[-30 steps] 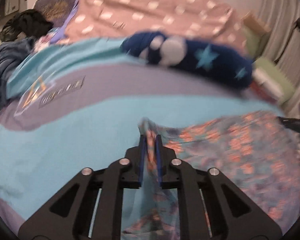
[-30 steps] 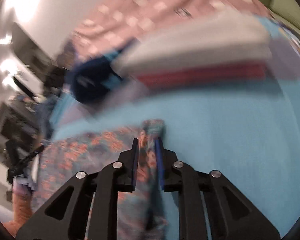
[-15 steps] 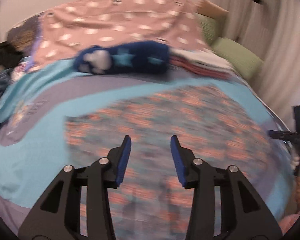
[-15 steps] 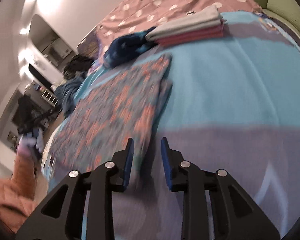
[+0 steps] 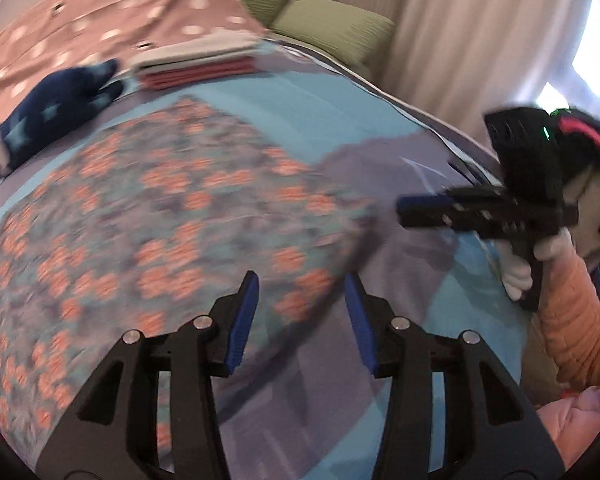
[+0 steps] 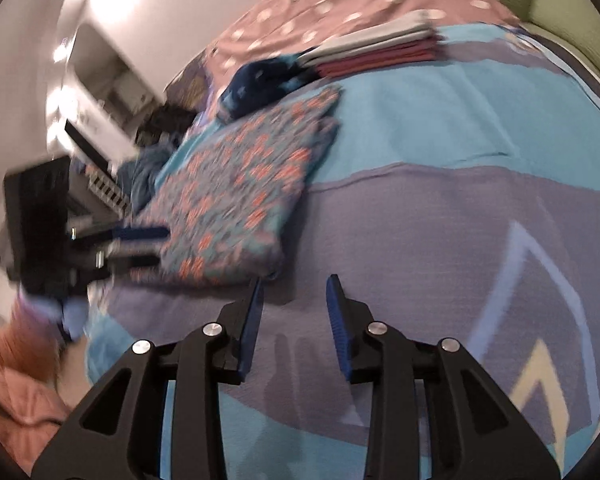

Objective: Fold small clothes

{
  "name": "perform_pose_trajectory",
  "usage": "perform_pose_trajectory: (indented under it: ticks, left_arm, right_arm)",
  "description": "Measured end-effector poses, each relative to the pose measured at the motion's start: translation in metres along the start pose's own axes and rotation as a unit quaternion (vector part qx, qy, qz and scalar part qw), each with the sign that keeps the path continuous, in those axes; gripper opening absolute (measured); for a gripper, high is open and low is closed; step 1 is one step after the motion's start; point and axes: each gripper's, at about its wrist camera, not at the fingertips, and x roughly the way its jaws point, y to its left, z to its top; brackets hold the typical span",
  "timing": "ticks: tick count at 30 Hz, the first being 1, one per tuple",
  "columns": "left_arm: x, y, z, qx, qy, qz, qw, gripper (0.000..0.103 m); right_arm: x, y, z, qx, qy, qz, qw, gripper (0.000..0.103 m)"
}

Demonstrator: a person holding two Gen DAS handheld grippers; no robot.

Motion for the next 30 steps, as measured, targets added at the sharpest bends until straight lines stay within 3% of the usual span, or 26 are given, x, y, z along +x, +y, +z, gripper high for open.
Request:
perform_pose_trajectory:
  ticks: [4,7,8,9,10,12,18,25,30]
  left_arm:
    - [0.03,-0.028,0.014,0.053,0.014,0.014,0.9984,0.048]
    - [0.052,-0.043,0.018,0.097,0.018,0.057,0.9935,0.047]
    - [0.058,-0.046,0.018,0.112,0.018,0.076,0.9907,0.042]
    - [0.063,-0.044,0.019,0.115,0.02,0.09,0.9891,0.029]
    - [0.062,-0.036,0.02,0.096,0.02,0.087,0.9914,0.021]
    - [0.054,-0.019,0.022,0.042,0.01,0.059,0.9973,0.017]
    - [0.036,0.026,0.011,-0.063,-0.007,0.041,0.9971,0.017]
    - [0.036,0.03,0.002,-0.075,-0.012,0.035,0.9965,0.018]
    - [0.038,0.03,0.005,-0.076,-0.017,0.028,0.9966,0.018]
  right_arm:
    - [-0.015,-0.028,-0.007,0.064,-0.024,-0.008,0.998,0.033]
    - [-0.022,-0.035,-0.014,0.081,-0.037,0.005,0.996,0.035]
    - [-0.023,-0.036,-0.015,0.083,-0.038,0.007,0.996,0.036]
    - [-0.023,-0.036,-0.016,0.083,-0.038,0.008,0.996,0.036]
    - [-0.022,-0.035,-0.015,0.083,-0.037,0.008,0.996,0.036]
    - [-0.02,-0.033,-0.013,0.075,-0.032,0.006,0.997,0.038]
    - [-0.001,-0.016,0.002,0.028,-0.003,0.013,1.0,0.04]
    - [0.034,0.027,0.027,-0.067,0.022,0.018,0.997,0.04]
    - [0.066,0.02,0.053,-0.009,0.075,0.002,0.997,0.039]
